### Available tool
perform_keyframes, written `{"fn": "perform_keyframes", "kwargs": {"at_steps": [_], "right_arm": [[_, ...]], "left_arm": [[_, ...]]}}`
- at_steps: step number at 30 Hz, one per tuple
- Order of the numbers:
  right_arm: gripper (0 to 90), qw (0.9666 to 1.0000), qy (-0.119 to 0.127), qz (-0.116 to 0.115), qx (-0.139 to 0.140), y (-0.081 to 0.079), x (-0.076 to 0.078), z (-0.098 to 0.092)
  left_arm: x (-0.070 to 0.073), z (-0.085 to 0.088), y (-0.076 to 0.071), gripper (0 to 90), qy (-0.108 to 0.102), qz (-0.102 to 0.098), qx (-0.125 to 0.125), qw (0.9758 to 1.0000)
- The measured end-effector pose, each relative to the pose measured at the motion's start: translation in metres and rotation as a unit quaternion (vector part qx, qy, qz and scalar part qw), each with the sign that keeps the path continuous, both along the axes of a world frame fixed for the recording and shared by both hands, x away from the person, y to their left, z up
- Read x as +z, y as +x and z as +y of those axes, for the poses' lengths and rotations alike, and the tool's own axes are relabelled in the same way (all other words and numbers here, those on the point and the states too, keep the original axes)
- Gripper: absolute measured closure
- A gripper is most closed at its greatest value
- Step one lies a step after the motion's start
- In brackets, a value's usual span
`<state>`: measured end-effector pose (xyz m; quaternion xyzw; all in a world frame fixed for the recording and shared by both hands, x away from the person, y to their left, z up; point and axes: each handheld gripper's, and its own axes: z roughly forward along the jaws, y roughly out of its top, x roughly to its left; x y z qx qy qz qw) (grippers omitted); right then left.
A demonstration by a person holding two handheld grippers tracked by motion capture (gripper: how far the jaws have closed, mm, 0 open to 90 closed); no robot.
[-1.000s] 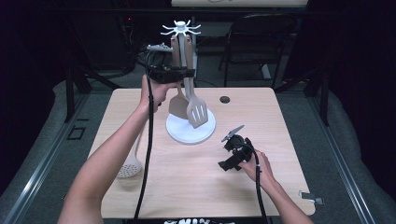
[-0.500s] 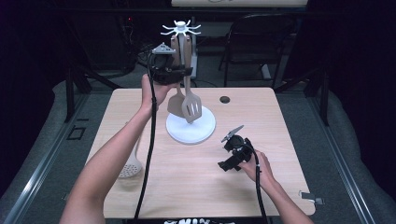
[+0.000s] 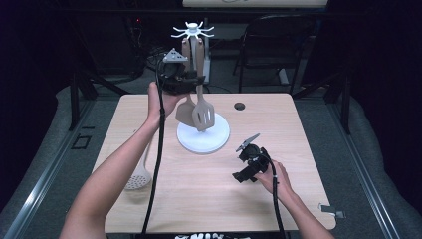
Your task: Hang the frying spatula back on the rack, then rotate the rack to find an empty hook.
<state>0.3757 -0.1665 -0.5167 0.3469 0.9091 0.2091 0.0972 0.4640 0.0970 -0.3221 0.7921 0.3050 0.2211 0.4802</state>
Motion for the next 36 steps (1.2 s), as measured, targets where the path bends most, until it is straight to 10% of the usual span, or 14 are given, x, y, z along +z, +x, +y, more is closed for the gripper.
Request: {"fn": "perform_keyframes", "kwargs": {"at_steps": [8,13,20,36], "right_arm": [[8.0,1.0,-0.004,-0.001,0.001,0.0,0.0,0.002],[8.0,1.0,0.002,0.003,-0.001,0.0,-0.001,0.002],[8.0,1.0,-0.002,0.005,-0.003,0.001,-0.001,0.002],[8.0,1.0,0.001,-0.007,0.004,-0.001,0.0,0.003]], "left_arm": [[-0.003,0.007,-0.012,56.8,0.026,-0.005,0.006,0.9996],[0.001,0.019,-0.016,68.7,0.012,-0.011,0.01,0.9998],[0.017,0.037,-0.019,86.4,-0.005,-0.031,0.017,0.9994],[0.064,0.05,-0.015,88.9,-0.013,-0.079,0.05,0.9955]]}}
